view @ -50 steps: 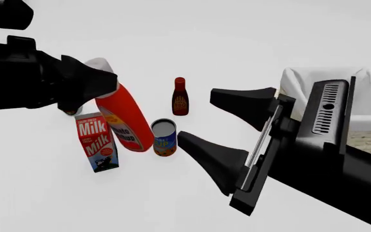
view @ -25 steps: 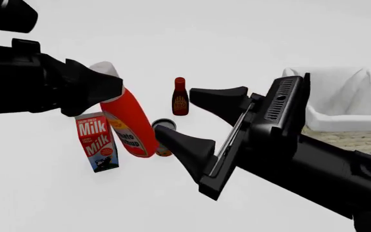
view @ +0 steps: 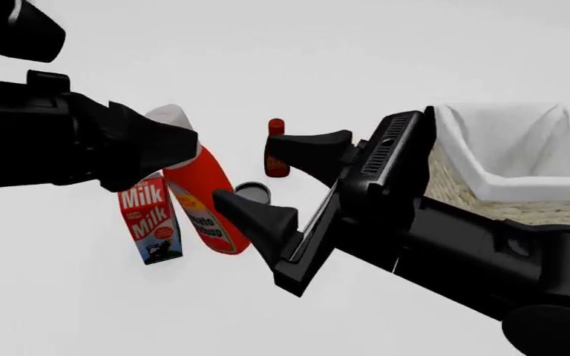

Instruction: Pick the ketchup and place it in the basket.

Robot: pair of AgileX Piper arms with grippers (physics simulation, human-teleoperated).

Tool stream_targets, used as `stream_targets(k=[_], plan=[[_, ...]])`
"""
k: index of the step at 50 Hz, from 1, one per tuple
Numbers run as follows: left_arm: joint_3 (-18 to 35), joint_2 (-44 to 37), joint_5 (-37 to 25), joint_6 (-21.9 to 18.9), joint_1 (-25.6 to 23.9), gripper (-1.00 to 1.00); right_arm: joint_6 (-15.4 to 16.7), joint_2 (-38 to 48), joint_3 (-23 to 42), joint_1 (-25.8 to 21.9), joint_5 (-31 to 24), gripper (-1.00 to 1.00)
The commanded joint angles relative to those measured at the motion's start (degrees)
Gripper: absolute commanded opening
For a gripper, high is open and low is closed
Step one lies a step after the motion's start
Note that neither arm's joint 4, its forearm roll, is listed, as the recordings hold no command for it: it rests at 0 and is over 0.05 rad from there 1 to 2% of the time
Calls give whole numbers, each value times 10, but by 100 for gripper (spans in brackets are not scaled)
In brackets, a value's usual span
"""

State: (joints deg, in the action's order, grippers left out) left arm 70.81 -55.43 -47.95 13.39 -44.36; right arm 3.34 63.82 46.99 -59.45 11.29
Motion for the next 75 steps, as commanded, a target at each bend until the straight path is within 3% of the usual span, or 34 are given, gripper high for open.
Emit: stream_targets(k=[1, 64, 65, 75], plan=[[-7, 2, 6, 0, -10, -100, -3, 14, 13, -5, -4, 100], [42, -26, -9, 1, -42, -100, -35, 114, 17, 5, 53, 100], [42, -26, -10, 1, -42, -100, -34, 114, 18, 8, 54, -100], [44, -25, -10, 1, -44, -100, -29, 101, 9, 3, 48, -100]])
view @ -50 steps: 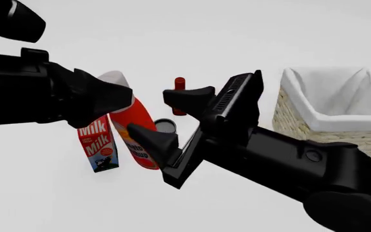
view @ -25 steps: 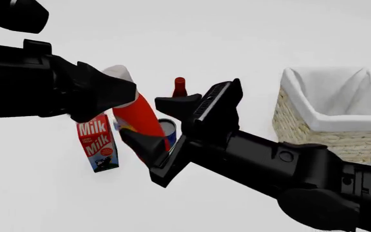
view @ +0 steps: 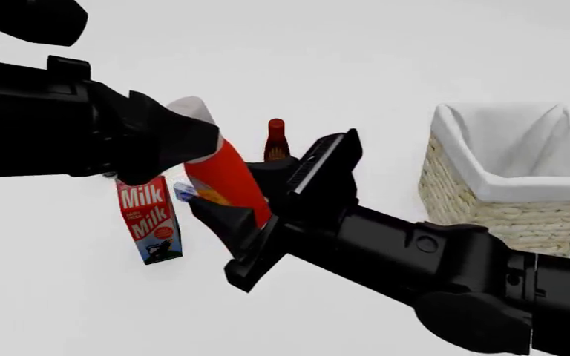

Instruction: Pick the ketchup and place it in the basket.

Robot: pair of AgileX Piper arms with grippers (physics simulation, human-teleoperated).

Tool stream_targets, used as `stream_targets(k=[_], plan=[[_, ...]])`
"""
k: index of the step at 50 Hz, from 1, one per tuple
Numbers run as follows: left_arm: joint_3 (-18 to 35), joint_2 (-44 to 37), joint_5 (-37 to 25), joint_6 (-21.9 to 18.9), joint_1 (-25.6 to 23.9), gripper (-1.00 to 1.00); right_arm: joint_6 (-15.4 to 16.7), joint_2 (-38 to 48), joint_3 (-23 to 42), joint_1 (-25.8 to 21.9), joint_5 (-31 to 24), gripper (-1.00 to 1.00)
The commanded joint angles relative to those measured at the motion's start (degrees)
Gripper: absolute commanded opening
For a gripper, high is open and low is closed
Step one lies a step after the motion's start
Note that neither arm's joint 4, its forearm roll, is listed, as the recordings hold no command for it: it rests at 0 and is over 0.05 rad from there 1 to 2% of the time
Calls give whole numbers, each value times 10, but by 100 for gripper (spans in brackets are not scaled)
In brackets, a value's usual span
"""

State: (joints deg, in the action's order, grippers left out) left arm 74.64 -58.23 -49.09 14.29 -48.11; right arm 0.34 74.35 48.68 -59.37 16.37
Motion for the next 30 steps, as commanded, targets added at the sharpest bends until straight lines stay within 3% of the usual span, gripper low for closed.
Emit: stream_targets(k=[1, 11, 12, 30], plan=[[5, 3, 1, -8, -6, -100, 1, -6, -9, 1, -3, -100], [1, 5, 3, -8, -7, -100, 4, -17, -12, 5, -10, -100], [2, 6, 4, -12, -5, 100, 4, -18, -13, 5, -11, -100], [13, 19, 7, -12, 6, 100, -2, -25, -31, 13, 0, -100]])
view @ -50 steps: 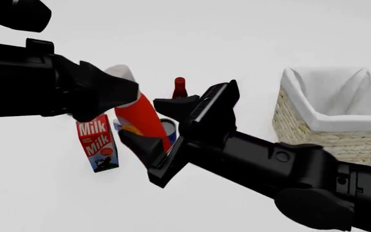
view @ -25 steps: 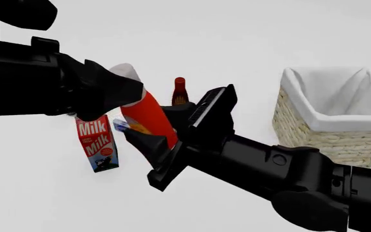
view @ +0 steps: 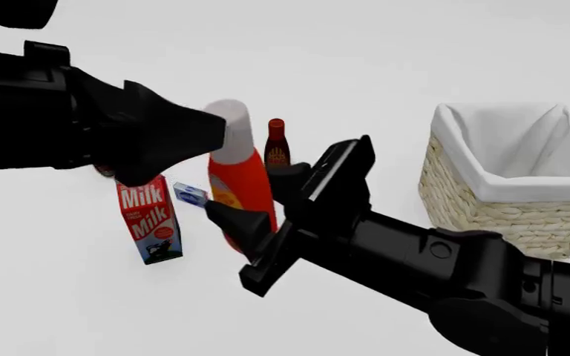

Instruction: Pick the ketchup and place it in the basket.

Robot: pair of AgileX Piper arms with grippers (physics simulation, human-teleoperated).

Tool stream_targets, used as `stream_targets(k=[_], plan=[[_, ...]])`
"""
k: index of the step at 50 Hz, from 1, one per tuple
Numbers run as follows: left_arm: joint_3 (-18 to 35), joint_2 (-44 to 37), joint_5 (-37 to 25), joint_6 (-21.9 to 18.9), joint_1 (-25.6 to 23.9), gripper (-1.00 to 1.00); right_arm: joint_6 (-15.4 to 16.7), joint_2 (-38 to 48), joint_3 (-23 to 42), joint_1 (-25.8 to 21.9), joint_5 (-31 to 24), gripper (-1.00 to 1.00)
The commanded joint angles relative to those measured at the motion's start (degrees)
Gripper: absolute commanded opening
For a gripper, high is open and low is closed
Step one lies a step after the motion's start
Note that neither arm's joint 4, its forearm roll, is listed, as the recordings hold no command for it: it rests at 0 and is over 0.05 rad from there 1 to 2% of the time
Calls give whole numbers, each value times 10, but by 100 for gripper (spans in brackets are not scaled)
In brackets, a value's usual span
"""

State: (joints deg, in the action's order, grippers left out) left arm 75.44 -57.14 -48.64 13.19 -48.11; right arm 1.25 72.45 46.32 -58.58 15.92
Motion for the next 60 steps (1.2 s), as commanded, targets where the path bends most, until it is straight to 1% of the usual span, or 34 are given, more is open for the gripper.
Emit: stream_targets(k=[1, 11, 20, 24, 29, 31, 33, 34, 35, 36, 37, 39, 40, 41, 42, 43, 45, 46, 47, 48, 49, 50, 51, 52, 53, 54, 55, 56, 57, 59, 60], plan=[[5, 10, 2, -3, 7, 100, -11, -7, -9, 7, 5, -100], [-3, 27, 6, 0, 28, 100, -14, -13, -11, 24, 3, -100], [-17, 46, 22, 3, 60, 100, -20, -28, -8, 40, -7, -100], [-36, 61, 37, 14, 79, 100, -21, -37, -5, 50, -16, -100], [-57, 75, 53, 17, 97, 100, -22, -41, -3, 64, -21, -100], [-79, 87, 66, 22, 111, 100, -24, -44, 1, 78, -25, -100], [-83, 90, 70, 21, 120, 100, -27, -45, 2, 80, -27, -100], [-90, 96, 75, 30, 123, 100, -28, -45, 5, 86, -29, -100], [-92, 97, 77, 26, 124, 100, -30, -47, 6, 88, -30, -100], [-96, 105, 83, 14, 143, 100, -30, -48, 8, 93, -33, -100], [-100, 108, 86, 13, 144, 100, -28, -47, 10, 97, -33, -100], [-109, 119, 99, -24, 167, 100, -33, -49, 12, 103, -36, -100], [-119, 120, 103, -1, 162, 100, -31, -48, 13, 108, -36, -100], [-128, 125, 110, -7, 179, 100, -35, -48, 15, 114, -37, -100], [-130, 129, 113, -22, 185, 100, -37, -49, 15, 117, -38, -100], [-140, 132, 118, -12, 179, 100, -39, -48, 17, 124, -38, -100], [-153, 144, 129, -28, 195, 100, -39, -51, 18, 132, -39, -100], [-158, 147, 132, -20, 189, 100, -39, -49, 20, 138, -39, -100], [-163, 156, 139, -12, 196, 100, -39, -48, 22, 148, -38, -100], [-163, 156, 139, -11, 196, 100, -39, -48, 22, 148, -38, -100], [-167, 177, 152, -26, 205, 100, -38, -50, 25, 157, -41, -100], [-167, 177, 153, -26, 205, 100, -38, -50, 25, 157, -41, -100], [-173, 183, 158, -24, 224, 100, -44, -50, 28, 169, -40, -100], [-177, 192, 164, -31, 222, 100, -40, -51, 28, 170, -43, -100], [-184, 199, 170, -22, 225, 100, -42, -52, 29, 176, -43, -100], [-190, 206, 175, -22, 240, 100, -45, -54, 30, 182, -42, -100], [-194, 213, 180, -32, 240, 100, -46, -56, 30, 187, -42, -100], [-198, 219, 183, -27, 243, 100, -51, -58, 30, 192, -42, -100], [-202, 234, 190, -38, 256, 100, -52, -60, 31, 201, -41, -100], [-208, 238, 193, -40, 259, 100, -50, -60, 32, 206, -41, -100], [-225, 255, 206, -53, 267, 100, -56, -64, 32, 218, -40, -100]])
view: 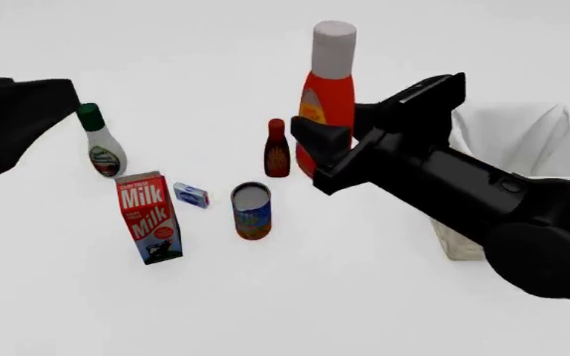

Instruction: Pick the ketchup and place it in the basket.

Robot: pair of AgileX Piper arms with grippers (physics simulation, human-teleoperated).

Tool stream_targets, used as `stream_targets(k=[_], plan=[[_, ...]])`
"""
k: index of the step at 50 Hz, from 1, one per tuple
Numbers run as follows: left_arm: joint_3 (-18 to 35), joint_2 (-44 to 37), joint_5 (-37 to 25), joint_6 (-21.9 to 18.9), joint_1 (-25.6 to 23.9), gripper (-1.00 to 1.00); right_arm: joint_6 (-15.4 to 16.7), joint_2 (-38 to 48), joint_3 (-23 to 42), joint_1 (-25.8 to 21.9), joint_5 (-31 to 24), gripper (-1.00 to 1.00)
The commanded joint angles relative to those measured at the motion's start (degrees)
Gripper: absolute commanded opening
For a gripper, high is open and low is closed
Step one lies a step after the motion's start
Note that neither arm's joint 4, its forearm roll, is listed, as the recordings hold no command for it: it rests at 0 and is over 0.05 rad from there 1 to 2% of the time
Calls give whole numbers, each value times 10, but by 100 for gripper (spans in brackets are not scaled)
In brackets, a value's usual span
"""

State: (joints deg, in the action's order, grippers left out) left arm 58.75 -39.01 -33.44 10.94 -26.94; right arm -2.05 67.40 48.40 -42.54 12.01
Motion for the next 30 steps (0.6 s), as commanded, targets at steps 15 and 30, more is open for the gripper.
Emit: stream_targets(k=[15, 30], plan=[[-135, 174, 112, -40, 122, 100, -10, -44, 16, 125, -6, -100], [-280, 324, 173, -82, 164, 100, -21, -59, 25, 196, -12, -100]])
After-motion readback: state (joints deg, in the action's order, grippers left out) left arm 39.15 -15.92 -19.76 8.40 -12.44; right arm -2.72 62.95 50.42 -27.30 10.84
